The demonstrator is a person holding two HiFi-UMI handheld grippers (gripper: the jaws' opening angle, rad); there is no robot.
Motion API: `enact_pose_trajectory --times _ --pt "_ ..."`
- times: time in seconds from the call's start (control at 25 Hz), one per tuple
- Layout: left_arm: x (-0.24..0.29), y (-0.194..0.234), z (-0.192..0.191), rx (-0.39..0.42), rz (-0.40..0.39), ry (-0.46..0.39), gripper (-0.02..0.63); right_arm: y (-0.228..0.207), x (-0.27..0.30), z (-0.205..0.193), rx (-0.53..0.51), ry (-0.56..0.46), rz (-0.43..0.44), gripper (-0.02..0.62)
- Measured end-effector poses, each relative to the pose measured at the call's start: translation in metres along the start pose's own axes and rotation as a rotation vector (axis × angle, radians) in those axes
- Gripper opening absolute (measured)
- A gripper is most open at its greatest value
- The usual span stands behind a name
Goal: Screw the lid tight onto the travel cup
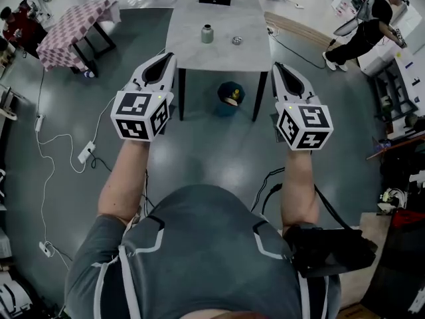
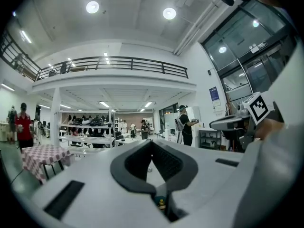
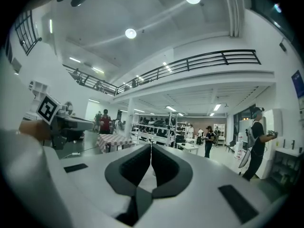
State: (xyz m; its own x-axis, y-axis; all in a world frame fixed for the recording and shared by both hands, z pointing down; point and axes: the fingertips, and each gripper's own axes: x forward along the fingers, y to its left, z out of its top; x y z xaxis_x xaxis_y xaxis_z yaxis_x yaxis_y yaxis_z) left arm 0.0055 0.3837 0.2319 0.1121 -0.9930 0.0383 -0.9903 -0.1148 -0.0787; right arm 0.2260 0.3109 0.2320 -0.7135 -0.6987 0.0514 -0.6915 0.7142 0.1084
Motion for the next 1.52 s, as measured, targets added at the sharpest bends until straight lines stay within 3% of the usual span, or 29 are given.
enact_pose_trajectory --times 0.36,0.56,0.8,1.08,1.52 --pt "0.032 -0.039 -0.016 0.031 -0.003 0.032 0.009 -0.038 -0.007 -0.019 -0.019 -0.018 0.042 0.028" --pt "0.062 -0.03 -0.029 0.033 -0.032 0.058 0.009 -0.048 0.023 -0.032 -0.005 -0.008 0.065 0.028" --pt "0.109 0.012 -0.045 0.001 -0.063 0.046 0.009 -0.06 0.078 -0.038 -0.024 0.02 0.04 0.028" --pt "0.189 0.09 -0.041 -0.005 -0.123 0.009 0.009 -0.066 0.179 -0.03 -0.042 0.039 0.002 0.028" --pt "0.289 0.193 -0.058 -0.031 -0.218 0.02 0.009 -0.08 0.313 -0.033 -0.03 0.097 -0.076 0.029"
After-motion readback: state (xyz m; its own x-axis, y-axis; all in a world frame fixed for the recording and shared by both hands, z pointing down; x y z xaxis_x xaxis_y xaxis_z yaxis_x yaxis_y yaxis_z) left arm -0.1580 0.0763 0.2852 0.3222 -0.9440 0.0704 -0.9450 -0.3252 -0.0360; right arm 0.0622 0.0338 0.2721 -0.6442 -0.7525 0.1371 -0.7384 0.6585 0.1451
